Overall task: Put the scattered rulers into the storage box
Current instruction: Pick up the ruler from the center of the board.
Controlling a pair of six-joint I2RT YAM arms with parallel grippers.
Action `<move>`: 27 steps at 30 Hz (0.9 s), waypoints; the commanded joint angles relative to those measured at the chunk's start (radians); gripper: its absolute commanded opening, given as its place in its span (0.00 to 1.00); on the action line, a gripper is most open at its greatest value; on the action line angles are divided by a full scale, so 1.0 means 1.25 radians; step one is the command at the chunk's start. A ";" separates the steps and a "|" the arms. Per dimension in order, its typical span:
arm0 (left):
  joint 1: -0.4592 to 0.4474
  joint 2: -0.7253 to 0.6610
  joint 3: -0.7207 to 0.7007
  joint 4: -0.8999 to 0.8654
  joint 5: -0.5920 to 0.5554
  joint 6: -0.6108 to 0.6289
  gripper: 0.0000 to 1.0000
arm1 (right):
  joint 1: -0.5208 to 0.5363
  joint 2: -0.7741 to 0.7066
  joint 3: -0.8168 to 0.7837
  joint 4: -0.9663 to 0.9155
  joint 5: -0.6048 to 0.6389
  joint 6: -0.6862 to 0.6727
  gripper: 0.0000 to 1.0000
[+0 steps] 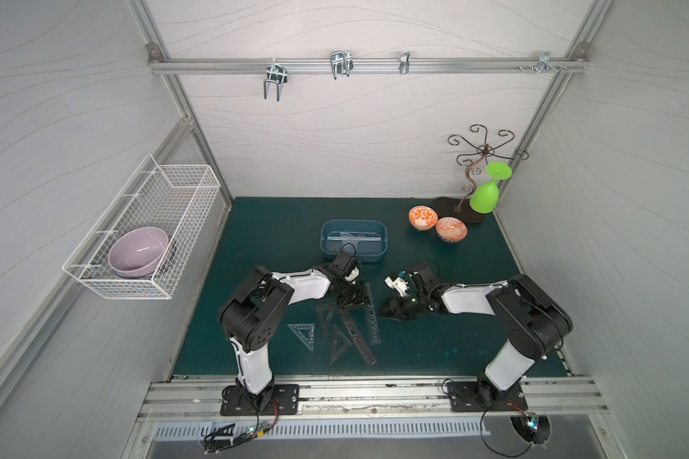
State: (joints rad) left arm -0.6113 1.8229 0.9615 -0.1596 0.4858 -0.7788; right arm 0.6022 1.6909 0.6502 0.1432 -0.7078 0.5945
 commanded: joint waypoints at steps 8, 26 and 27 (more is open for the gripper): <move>0.010 0.019 -0.047 0.037 -0.004 -0.005 0.21 | 0.013 0.068 0.028 0.060 -0.011 0.054 0.31; 0.021 0.012 -0.077 0.065 0.012 -0.009 0.21 | 0.014 0.138 0.040 0.163 -0.043 0.182 0.25; 0.020 0.013 -0.077 0.066 0.015 -0.009 0.21 | 0.014 0.141 0.043 0.161 -0.040 0.183 0.25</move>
State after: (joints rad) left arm -0.5880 1.8160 0.8963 -0.0395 0.5419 -0.7891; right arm 0.6106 1.8351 0.6888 0.3401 -0.7895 0.8024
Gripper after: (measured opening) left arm 0.207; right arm 0.250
